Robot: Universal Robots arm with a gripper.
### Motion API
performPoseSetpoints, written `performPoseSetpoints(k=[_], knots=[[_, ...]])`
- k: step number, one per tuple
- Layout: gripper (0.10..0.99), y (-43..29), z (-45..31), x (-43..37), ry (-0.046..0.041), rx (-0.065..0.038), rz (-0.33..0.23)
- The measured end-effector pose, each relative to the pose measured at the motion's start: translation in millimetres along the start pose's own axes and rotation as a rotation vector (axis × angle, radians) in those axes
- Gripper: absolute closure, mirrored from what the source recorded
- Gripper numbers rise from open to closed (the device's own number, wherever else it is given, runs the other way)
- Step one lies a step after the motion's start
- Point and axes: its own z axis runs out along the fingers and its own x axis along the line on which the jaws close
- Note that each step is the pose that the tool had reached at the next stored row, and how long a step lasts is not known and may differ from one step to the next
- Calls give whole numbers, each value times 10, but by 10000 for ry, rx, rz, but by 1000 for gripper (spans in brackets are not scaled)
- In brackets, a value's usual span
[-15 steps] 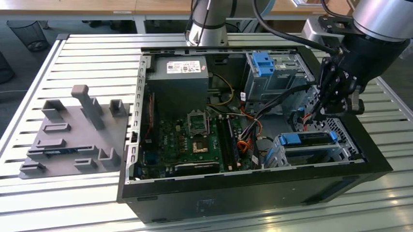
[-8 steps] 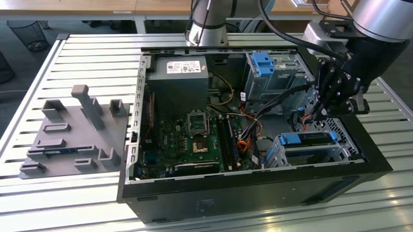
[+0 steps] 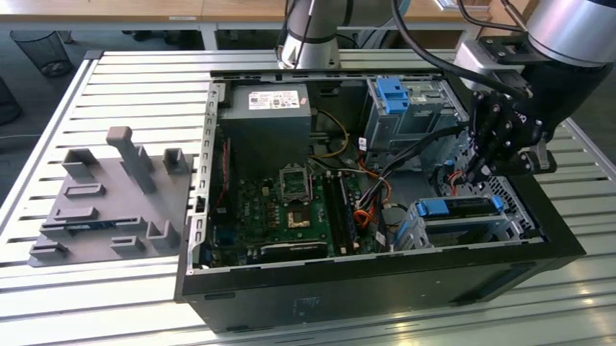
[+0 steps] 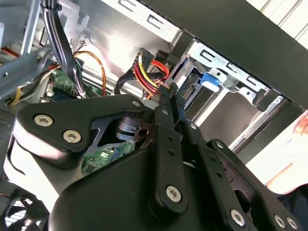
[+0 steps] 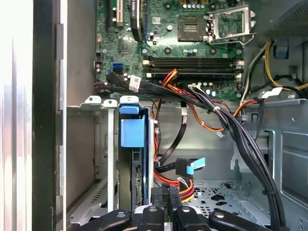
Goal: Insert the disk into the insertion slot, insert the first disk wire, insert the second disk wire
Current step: 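Insert the first disk wire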
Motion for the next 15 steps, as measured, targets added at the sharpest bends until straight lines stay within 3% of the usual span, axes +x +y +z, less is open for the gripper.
performPoseSetpoints(k=[15], knots=[[918, 17, 46, 49, -2, 73, -148]])
